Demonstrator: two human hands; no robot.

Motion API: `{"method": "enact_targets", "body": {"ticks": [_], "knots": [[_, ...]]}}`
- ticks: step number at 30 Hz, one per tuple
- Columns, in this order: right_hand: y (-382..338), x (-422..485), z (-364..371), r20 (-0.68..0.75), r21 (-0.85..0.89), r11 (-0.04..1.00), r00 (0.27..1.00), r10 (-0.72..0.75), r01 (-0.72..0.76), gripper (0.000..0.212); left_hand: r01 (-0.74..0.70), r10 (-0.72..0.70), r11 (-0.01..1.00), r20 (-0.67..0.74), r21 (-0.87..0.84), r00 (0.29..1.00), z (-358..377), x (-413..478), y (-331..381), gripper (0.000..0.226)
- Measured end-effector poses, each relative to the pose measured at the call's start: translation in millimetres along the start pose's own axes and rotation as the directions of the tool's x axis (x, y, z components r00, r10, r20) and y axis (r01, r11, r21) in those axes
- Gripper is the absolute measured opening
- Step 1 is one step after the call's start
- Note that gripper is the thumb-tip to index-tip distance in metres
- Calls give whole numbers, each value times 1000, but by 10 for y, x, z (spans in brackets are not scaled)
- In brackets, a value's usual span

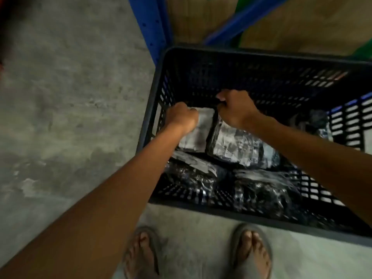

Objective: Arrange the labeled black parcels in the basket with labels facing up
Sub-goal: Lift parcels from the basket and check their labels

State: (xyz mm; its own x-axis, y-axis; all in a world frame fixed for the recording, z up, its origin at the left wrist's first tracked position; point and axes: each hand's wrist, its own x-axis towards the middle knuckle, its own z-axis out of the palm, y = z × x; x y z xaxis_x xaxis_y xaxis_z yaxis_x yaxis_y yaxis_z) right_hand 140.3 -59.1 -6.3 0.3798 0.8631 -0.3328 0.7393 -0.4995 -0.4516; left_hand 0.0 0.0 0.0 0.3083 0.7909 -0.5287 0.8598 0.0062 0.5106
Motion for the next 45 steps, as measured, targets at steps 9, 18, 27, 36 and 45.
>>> {"method": "enact_targets", "body": {"ticks": [9,18,27,36,45], "knots": [[38,678,273,97,-264,955,989,-110,132,34,22,-21,1000,-97,6,995,385,626,-56,49],[175,608,420,218,-254,967,975,34,23,36,86,-78,992,-85,91,993,441,399,-161,49],[32,710,468,400,-149,988,912,92,-34,28,115,-116,981,-3,155,993,500,412,-103,51],[182,786,395,551,-68,981,813,189,-183,14,131,-131,991,14,-20,991,451,465,-43,47],[254,782,332,602,-112,978,771,209,-178,75,163,-156,963,49,-217,987,429,449,-82,49]]}}
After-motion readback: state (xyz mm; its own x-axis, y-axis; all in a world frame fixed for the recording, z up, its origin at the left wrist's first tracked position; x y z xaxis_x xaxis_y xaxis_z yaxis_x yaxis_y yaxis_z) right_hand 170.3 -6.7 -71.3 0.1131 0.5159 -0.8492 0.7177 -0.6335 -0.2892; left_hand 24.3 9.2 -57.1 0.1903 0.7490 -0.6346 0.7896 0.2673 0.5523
